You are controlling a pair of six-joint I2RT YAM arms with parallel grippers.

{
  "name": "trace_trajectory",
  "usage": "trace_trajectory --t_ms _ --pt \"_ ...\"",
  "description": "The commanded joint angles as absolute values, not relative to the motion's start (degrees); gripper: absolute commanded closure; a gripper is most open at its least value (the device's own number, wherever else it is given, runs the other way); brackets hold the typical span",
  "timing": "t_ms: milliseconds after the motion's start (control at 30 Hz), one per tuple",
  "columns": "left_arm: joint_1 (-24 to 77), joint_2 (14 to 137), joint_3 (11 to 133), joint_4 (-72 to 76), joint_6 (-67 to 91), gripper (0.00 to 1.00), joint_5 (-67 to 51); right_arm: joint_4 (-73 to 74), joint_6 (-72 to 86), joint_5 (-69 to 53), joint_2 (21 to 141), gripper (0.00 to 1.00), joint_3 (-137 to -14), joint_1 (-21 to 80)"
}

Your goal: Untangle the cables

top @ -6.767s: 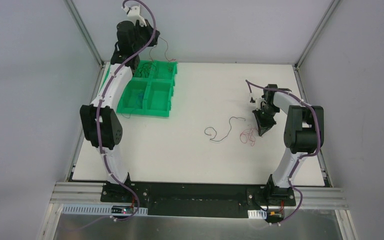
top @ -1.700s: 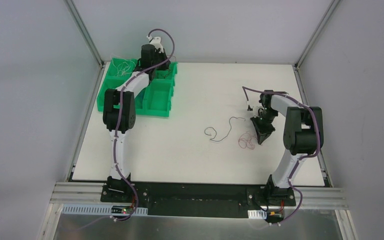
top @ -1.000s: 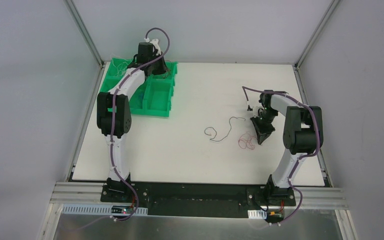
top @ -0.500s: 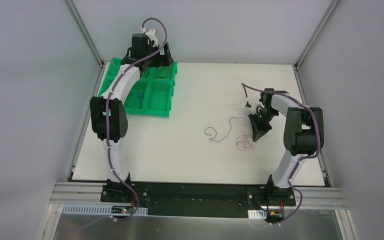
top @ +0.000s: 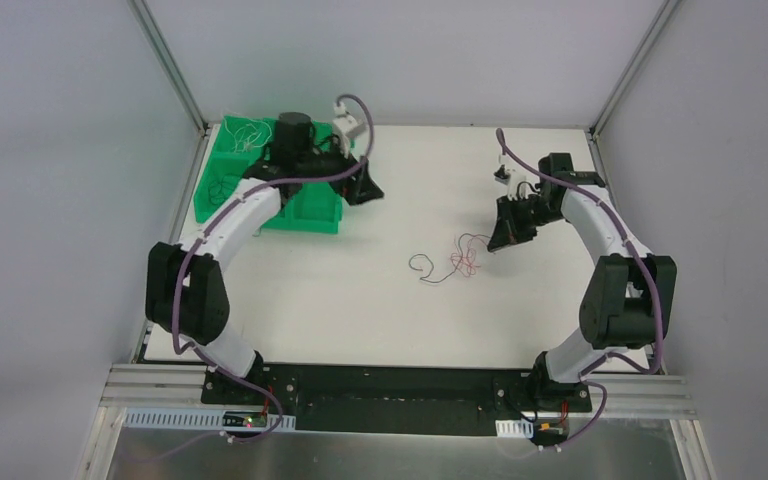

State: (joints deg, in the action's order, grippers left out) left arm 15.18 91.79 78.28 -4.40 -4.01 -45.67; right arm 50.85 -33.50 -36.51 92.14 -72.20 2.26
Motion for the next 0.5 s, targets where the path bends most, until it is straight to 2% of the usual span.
trace_trajectory --t_ms 0,67,133,300,467 --pt "27.2 93.5 72.0 -3.0 -15.3 0.15 -52.8 55.5 -36.0 -37.3 90.2 1.0 -69.4 0.2" --pt "32.7 96.5 72.1 -3.1 -15.0 0.24 -51.6 56.9 -36.4 -36.1 89.8 1.0 -68.4 -2.0" --pt "37.2 99.6 72.4 -3.0 -15.4 0.28 -49.8 57.9 -36.9 -34.3 89.3 1.0 -67.8 -4.0" --pt "47.7 106.5 74.0 -4.0 -21.0 0.29 -37.5 59.2 -39.4 -28.6 88.5 1.0 -65.3 -8.6" --pt "52.0 113.3 78.5 -4.1 -19.4 0.31 -24.5 60.0 -41.4 -27.0 88.9 1.0 -63.5 -12.0"
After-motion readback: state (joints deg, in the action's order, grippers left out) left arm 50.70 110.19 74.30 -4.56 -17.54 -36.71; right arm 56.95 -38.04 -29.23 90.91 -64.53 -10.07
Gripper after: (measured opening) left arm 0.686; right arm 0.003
